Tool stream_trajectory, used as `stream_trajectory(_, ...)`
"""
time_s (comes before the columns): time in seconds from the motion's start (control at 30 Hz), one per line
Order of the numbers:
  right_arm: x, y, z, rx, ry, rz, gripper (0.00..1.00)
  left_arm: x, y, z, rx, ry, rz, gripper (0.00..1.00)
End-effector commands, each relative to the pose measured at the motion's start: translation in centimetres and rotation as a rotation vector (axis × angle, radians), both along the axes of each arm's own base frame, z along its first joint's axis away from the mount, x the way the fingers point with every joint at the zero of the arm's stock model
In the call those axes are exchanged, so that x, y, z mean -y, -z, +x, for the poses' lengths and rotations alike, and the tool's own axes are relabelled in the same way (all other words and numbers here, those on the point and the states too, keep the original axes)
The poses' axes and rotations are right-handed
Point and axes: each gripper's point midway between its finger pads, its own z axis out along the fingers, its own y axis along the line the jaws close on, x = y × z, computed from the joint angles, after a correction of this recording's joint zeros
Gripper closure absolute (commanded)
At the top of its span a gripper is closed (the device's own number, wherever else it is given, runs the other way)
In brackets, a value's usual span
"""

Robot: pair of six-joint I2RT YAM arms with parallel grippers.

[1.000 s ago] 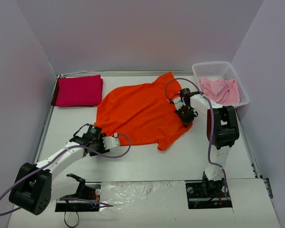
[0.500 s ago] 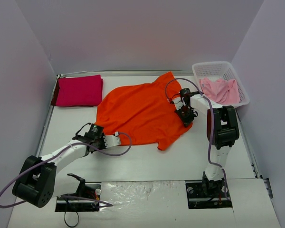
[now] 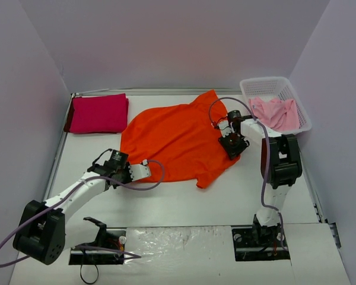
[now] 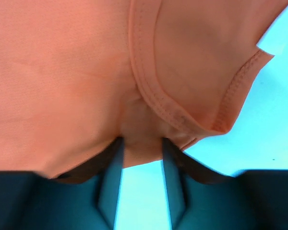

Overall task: Fold and stack the t-shirts
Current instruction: Flatten out the tshirt

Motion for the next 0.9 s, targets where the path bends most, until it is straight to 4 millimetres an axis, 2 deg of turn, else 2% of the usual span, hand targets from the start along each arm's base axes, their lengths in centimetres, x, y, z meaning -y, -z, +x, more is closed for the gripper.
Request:
stream_trajectory(0.0, -0.6, -2.8, -0.7, 0.04, -0.013, 0.041, 0.64, 0.8, -2.2, 0.3, 0.011, -0.03, -0.048, 0.98)
stream_trajectory(0.03, -0.6, -4.5, -0.4, 0.088, -0.013, 0.052, 0.62, 0.8, -2.5, 0.6, 0.017, -0.04, -0.052, 0.98)
stream_trajectory(0.17, -0.9, -7.8, -0.7, 0.172, -0.012, 0.084, 0.55, 1.0, -2.7, 1.0, 0.022, -0.073, -0.067, 0.98)
stream_trajectory(0.23, -0.9, -8.2, -1.1, 0.178, -0.017, 0.086, 0.54, 1.1, -2.6, 1.2, 0.022, -0.088, -0.072, 0.98)
stream_trajectory(0.33, -0.4, -8.1, -2.3, 0.173, -0.005, 0.075, 0.53, 1.2, -2.5, 1.5, 0.022, -0.121, -0.084, 0.98)
stream_trajectory(0.53, 0.8, -5.8, -4.3, 0.096, 0.058, 0.056, 0.54, 1.7, -2.7, 1.6, 0.026, -0.163, -0.133, 0.98)
stream_trajectory(0.7, 0.7, -4.6, -5.0, 0.048, 0.091, 0.088, 0.56, 1.9, -2.7, 1.6, 0.039, -0.175, -0.156, 0.98)
stream_trajectory(0.87, 0.7, -4.3, -5.4, 0.033, 0.078, 0.103, 0.59, 1.9, -2.8, 1.6, 0.052, -0.185, -0.168, 0.98)
